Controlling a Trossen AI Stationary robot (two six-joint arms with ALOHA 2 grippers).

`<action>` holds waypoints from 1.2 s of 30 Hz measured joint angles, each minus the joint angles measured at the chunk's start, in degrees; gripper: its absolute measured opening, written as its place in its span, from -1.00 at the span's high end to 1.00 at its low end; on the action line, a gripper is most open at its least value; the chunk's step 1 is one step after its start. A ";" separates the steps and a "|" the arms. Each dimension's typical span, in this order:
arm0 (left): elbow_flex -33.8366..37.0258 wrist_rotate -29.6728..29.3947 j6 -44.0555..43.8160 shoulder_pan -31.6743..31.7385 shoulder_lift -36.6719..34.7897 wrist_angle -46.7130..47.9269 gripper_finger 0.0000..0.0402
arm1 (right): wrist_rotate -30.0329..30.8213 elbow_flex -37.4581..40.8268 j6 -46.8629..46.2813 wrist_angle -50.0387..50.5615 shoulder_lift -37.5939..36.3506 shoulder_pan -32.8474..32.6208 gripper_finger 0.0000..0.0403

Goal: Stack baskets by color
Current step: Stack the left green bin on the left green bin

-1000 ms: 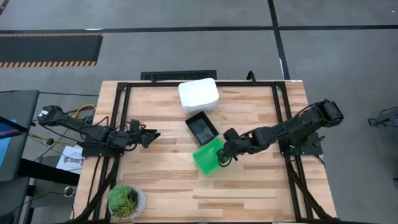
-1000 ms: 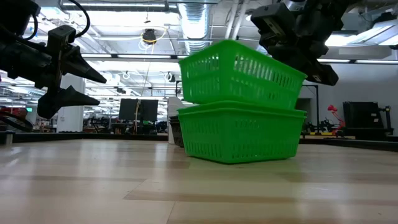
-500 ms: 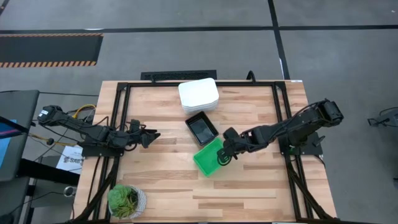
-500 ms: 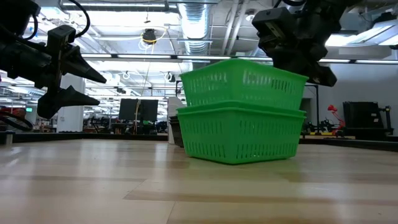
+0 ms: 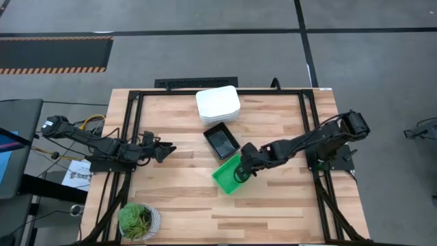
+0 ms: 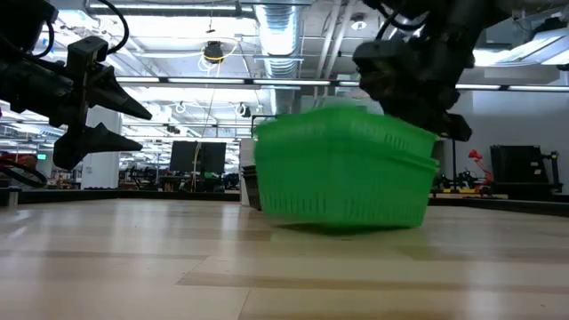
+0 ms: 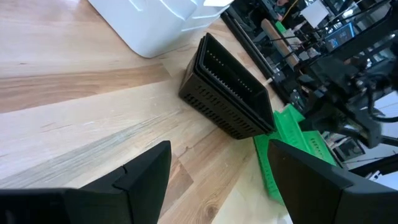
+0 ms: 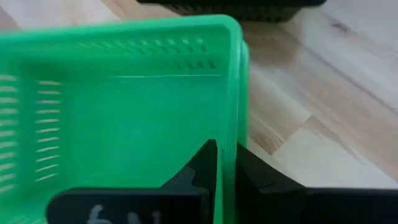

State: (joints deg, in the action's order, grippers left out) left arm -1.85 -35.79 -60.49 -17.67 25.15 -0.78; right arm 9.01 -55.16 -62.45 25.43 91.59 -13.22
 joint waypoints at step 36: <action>0.00 -0.02 -0.81 0.00 -0.05 -0.24 -0.28 | -2.99 0.09 6.97 -2.42 -1.75 -0.75 0.51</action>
State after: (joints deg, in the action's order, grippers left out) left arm -1.85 -35.81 -61.30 -17.67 25.10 -1.02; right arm 6.02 -55.06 -55.47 23.01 89.84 -13.98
